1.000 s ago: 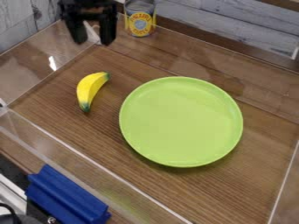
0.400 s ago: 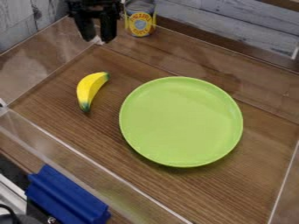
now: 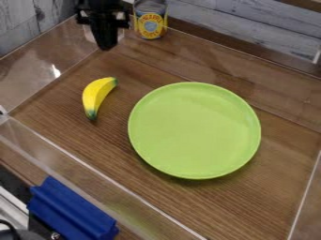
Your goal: Remove the banana from inside the green plate and put it on the table
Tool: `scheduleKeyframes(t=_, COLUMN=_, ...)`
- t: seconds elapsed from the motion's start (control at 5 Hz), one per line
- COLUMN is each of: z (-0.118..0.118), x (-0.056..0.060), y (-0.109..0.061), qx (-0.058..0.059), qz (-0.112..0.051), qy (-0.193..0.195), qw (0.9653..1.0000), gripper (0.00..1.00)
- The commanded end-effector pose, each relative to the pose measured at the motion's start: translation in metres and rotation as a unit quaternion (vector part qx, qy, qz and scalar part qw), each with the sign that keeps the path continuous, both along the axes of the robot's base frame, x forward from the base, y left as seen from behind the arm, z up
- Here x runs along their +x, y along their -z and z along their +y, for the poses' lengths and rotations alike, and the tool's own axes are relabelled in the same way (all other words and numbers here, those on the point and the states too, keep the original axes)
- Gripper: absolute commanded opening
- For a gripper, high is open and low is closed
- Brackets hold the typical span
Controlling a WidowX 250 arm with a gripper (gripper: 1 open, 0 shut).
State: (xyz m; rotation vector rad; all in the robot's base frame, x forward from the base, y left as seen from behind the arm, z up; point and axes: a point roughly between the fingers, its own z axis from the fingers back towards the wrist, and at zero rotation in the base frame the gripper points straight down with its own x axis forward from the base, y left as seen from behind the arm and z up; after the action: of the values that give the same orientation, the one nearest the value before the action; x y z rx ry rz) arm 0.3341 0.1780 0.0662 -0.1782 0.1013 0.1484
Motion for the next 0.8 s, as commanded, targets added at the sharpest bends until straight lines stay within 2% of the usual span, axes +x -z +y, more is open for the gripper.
scheduleKeyframes(t=0.0, z=0.011, x=0.011, y=-0.014, qx=0.024, qz=-0.032, qy=0.006, qw=0.9992, gripper=0.00)
scheduleKeyframes(t=0.4, z=0.017, x=0.022, y=0.000, qx=0.030, qz=-0.032, qy=0.019, qw=0.9988, gripper=0.00)
scheduleKeyframes(t=0.6, z=0.018, x=0.027, y=0.004, qx=0.034, qz=-0.034, qy=0.024, qw=0.9986, gripper=1.00)
